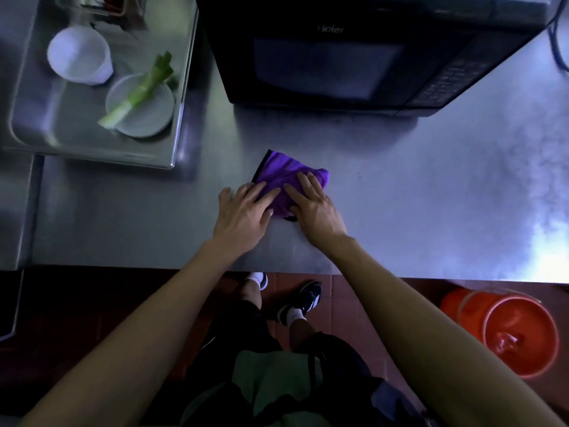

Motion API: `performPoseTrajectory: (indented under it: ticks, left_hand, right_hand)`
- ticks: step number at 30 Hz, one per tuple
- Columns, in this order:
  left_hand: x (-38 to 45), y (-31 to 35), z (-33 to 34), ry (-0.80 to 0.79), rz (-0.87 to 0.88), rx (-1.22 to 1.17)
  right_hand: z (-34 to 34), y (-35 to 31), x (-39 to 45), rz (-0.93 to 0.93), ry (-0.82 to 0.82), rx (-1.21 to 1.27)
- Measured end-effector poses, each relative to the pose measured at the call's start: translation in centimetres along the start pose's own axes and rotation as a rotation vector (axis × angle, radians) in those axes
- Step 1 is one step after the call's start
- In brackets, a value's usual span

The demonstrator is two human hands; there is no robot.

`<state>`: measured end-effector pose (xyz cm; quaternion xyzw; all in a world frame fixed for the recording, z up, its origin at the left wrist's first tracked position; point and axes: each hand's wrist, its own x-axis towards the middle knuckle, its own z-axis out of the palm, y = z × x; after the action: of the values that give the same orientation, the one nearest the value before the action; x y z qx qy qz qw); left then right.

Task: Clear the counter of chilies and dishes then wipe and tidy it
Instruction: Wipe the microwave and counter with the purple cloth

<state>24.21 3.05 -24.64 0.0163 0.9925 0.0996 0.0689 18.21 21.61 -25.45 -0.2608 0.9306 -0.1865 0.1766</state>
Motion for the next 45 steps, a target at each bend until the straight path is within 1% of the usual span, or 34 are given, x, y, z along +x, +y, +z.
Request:
performPoseTrajectory:
  ticks: [8, 14, 19, 25, 29, 33, 38, 45]
  left_hand:
    - [8.3, -2.9, -1.5, -0.023, 0.047, -0.017]
    - [12.7, -2.9, -1.9, -0.075, 0.087, 0.036]
    - [14.3, -0.7, -1.6, -0.101, 0.148, 0.07]
    - [15.6, 5.0, -0.9, -0.147, 0.147, 0.016]
    - [14.4, 9.0, -0.2, -0.147, 0.131, -0.005]
    - [10.9, 10.9, 0.6, -0.117, 0.079, -0.013]
    - [5.1, 11.3, 1.0, -0.102, 0.024, -0.022]
    - [-2.7, 10.4, 1.8, -0.092, -0.067, -0.03]
  right_hand:
    - [-2.5, 0.7, 7.1, 0.119, 0.008, -0.017]
    - [-4.3, 2.3, 10.3, 0.171, 0.001, -0.033]
    - [-6.2, 5.0, 10.1, 0.189, 0.016, -0.012]
    - [-8.1, 9.6, 7.0, 0.195, -0.02, -0.045]
    - [-8.4, 11.9, 3.7, 0.167, -0.004, -0.052]
    - [-7.1, 11.7, 0.4, 0.114, -0.016, -0.061]
    - [-4.7, 9.3, -4.0, 0.067, -0.013, -0.047]
    - [-1.7, 5.3, -8.3, -0.013, -0.094, -0.097]
